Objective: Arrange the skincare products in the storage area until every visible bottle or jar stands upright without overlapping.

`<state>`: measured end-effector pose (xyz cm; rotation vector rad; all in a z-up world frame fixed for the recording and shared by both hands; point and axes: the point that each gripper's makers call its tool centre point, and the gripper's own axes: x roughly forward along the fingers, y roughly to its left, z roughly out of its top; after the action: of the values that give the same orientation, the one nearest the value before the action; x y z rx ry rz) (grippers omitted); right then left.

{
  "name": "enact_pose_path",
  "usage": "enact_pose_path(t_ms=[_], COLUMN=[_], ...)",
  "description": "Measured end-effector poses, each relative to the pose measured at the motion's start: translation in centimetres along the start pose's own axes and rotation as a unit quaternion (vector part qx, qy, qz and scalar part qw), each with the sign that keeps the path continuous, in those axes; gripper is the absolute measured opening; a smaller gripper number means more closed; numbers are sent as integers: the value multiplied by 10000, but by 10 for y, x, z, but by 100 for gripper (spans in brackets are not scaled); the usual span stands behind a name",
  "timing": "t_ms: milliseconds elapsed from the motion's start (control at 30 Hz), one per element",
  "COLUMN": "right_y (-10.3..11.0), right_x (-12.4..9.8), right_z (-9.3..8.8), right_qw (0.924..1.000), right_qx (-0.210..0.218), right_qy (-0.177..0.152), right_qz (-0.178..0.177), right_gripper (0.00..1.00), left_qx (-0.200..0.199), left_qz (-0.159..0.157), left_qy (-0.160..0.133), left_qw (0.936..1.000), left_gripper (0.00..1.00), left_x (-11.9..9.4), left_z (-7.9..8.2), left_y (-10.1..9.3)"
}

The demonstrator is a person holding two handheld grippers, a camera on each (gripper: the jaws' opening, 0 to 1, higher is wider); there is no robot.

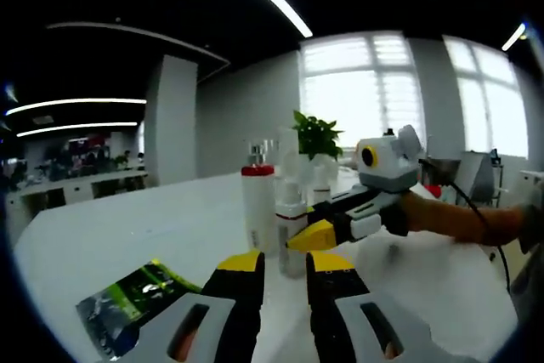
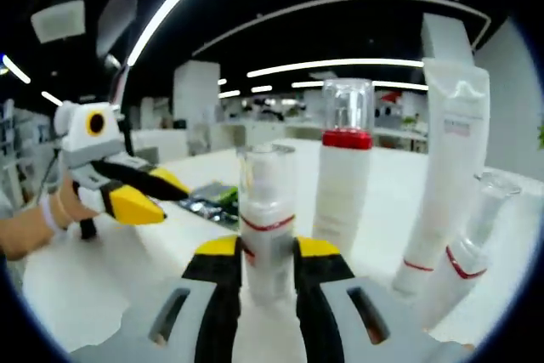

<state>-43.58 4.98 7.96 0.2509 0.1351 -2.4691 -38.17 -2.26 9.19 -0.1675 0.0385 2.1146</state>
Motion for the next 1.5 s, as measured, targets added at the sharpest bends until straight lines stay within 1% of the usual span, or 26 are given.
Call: enact_pose_path(t_ms=[233, 400, 567, 700, 833, 1033, 1100, 1167, 1233, 1367, 1500], right_y=[-16, -21, -21, -23, -25, -22, -22, -22, -21, -19, -18], right_x=[-7, -12, -16, -21, -24, -25, -24, -24, -25, -25, -22], right_z=[-3, -5, -6, -8, -10, -12, -14, -12, -9, -6, -12], right_qw=[9990, 9981, 9975, 9967, 9963, 9961, 9959, 9960, 9961, 9965, 9964], right_qx=[10, 50, 82, 189, 184, 246, 276, 324, 348, 352, 355], right_qy=[106, 221, 331, 418, 405, 428, 457, 393, 318, 252, 391], right_qz=[-424, -579, -626, -666, -733, -731, -734, -735, -749, -713, -660], right_gripper=[22, 22, 22, 22, 22, 22, 25, 31, 32, 31, 29], left_qx=[-24, -48, -72, -88, -95, -96, -114, -110, -118, -119, -120], left_qz=[-7, -6, -8, -10, 2, 15, -10, -8, -17, -12, -5], left_qy=[-6, -12, -22, -30, -33, -47, -62, -60, -66, -77, -73], left_qw=[10000, 10000, 10000, 10000, 9999, 9999, 9999, 9999, 9999, 9999, 9999], left_gripper=[20, 20, 20, 20, 20, 20, 20, 20, 20, 20, 20], left_x=[0, -1, -1, -1, -1, -2, -1, -1, -1, -1, -1], left_z=[0, 0, 0, 0, 0, 0, 1, 1, 1, 2, 1], left_y=[-1, 0, 0, 0, 1, 1, 1, 1, 1, 1, 2])
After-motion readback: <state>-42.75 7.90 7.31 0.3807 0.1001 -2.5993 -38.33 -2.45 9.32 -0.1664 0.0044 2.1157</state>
